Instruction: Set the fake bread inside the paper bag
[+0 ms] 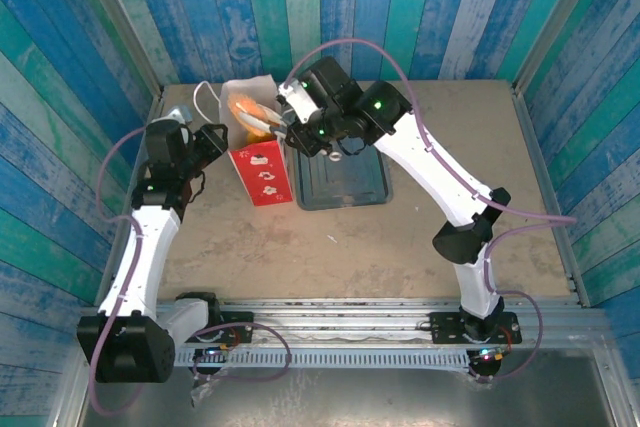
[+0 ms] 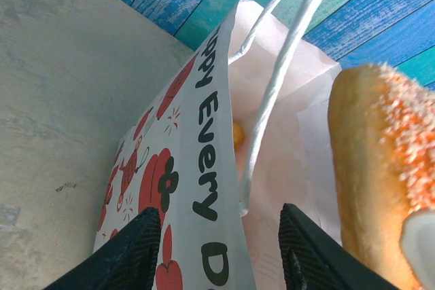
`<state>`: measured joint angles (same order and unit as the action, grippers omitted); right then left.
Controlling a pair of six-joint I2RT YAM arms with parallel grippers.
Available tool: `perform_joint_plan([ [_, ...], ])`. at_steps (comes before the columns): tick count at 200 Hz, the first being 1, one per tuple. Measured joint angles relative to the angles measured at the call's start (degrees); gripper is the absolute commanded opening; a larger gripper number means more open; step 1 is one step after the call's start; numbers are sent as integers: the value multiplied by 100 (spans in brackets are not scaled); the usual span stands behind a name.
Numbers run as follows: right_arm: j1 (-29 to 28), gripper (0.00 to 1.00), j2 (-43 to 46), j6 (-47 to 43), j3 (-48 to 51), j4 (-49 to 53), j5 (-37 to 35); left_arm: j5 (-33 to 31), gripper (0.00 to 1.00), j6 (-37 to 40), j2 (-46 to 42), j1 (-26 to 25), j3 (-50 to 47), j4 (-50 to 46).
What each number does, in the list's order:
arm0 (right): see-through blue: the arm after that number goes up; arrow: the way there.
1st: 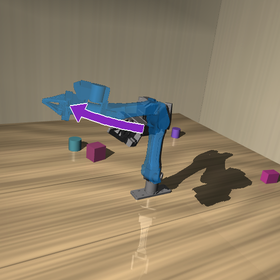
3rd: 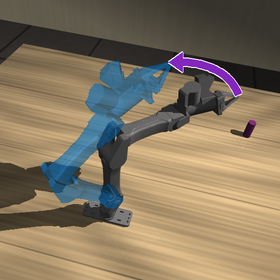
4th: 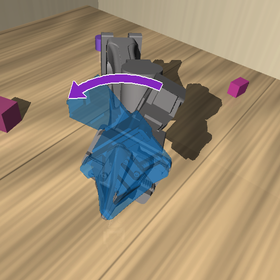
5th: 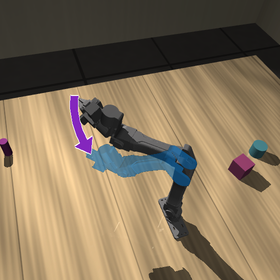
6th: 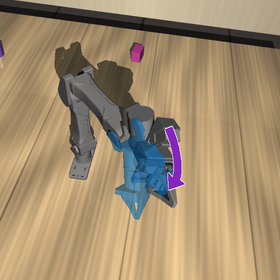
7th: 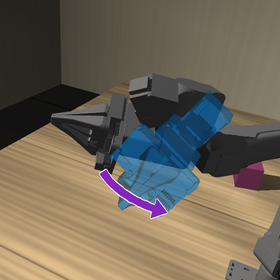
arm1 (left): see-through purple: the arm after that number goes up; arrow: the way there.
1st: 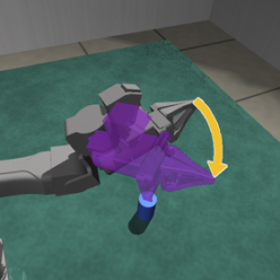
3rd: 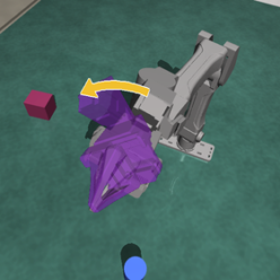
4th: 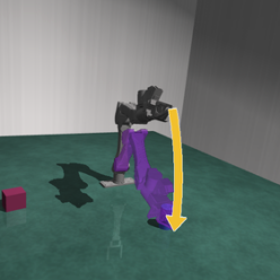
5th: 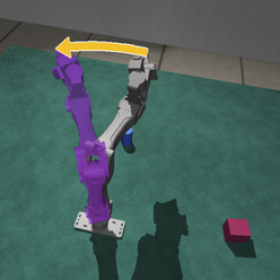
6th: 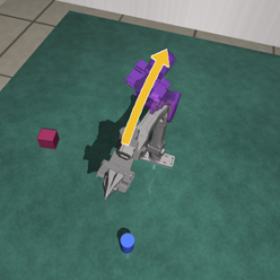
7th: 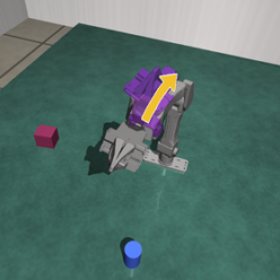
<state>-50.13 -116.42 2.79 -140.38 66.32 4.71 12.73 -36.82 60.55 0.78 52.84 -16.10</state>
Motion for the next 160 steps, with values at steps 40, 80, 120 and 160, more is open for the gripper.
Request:
perform_joint_plan([
  [40, 22, 36, -17, -92, 0, 216, 7, -28, 40, 35, -13, 2, 0, -4],
  [80, 33, 36, -61, -122, 0, 411, 35, -44, 34, 61, -20, 2, 0, -4],
  [120, 33, 40, -63, -140, 0, 466, 98, -94, 27, 87, -20, 2, 0, -11],
  [160, 39, 46, -74, -168, 0, 481, 192, -109, 23, 85, -20, 2, 0, -11],
])
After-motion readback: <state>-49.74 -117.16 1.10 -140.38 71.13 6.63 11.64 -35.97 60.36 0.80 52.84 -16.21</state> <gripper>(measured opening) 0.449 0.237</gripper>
